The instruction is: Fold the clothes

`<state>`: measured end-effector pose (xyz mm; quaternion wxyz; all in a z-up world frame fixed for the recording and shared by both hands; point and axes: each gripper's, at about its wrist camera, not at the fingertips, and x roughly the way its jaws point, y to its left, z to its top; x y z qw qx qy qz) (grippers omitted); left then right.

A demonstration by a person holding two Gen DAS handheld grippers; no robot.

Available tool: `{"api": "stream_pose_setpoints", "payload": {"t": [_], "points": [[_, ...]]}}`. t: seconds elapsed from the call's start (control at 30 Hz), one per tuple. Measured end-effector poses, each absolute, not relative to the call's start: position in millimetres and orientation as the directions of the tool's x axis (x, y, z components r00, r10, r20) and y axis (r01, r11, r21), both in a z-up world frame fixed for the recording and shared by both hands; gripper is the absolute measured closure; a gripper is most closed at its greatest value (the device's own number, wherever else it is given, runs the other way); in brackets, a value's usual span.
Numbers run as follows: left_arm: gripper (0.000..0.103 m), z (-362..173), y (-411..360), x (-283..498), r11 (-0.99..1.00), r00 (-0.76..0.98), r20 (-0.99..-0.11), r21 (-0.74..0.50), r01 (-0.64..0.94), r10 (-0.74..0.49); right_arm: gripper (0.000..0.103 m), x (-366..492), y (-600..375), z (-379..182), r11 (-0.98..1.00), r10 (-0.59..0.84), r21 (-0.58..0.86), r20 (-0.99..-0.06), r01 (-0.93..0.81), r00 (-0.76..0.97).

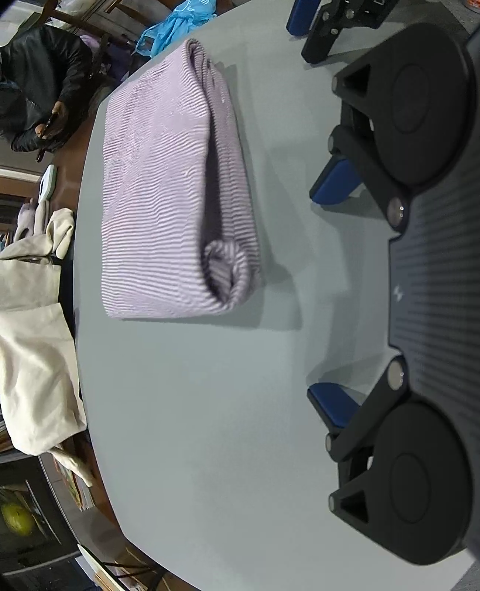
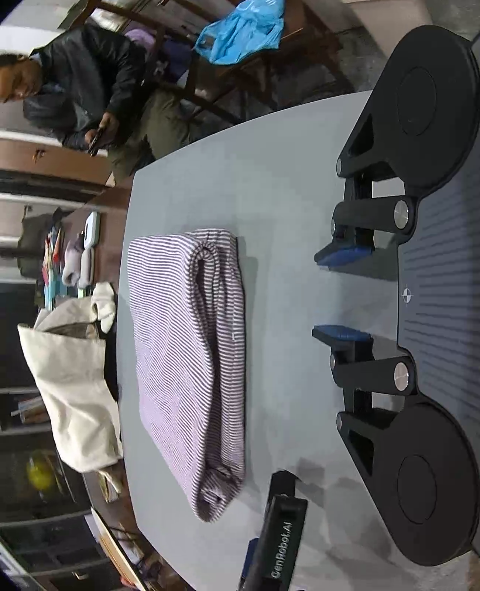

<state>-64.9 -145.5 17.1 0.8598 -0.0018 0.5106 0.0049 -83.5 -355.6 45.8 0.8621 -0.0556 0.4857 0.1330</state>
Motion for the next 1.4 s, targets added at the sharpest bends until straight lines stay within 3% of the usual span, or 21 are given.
{"api": "stream_pose_setpoints", "payload": {"t": [0.6, 0.87, 1.0, 1.13, 1.27, 1.4], "points": [[0.0, 11.5, -153.7, -70.6, 1.0, 0.456, -0.89, -0.003, 0.022, -0.012, 0.057, -90.8, -359.3, 43.2, 0.937, 0.229, 0.05, -0.834, -0.345, 0.501], [0.0, 9.7, -150.0, -62.3, 0.995, 0.421, -0.905, -0.022, 0.096, -0.061, 0.044, -85.0, -352.7, 45.0, 0.934, 0.228, 0.056, -0.856, -0.354, 0.465], [0.0, 20.0, -123.7, -55.9, 0.968, 0.408, -0.878, -0.236, 0.089, -0.251, 0.042, -70.4, -363.1, 49.4, 0.939, 0.288, 0.166, -0.858, -0.301, 0.426], [0.0, 33.4, -96.9, -44.1, 0.934, 0.424, -0.84, -0.354, 0.045, -0.339, 0.042, -50.7, -378.5, 57.9, 0.954, 0.292, 0.222, -0.842, -0.202, 0.454], [0.0, 36.3, -56.0, -17.7, 0.763, 0.428, -0.713, -0.641, -0.077, -0.556, 0.042, -24.2, -393.7, 73.4, 0.941, 0.333, 0.31, -0.786, -0.133, 0.521], [0.0, 9.8, -38.6, 17.9, 0.705, 0.377, -0.738, -0.663, -0.253, -0.559, 0.042, 9.0, -395.7, 72.4, 0.933, 0.332, 0.353, -0.785, -0.063, 0.523]]}}
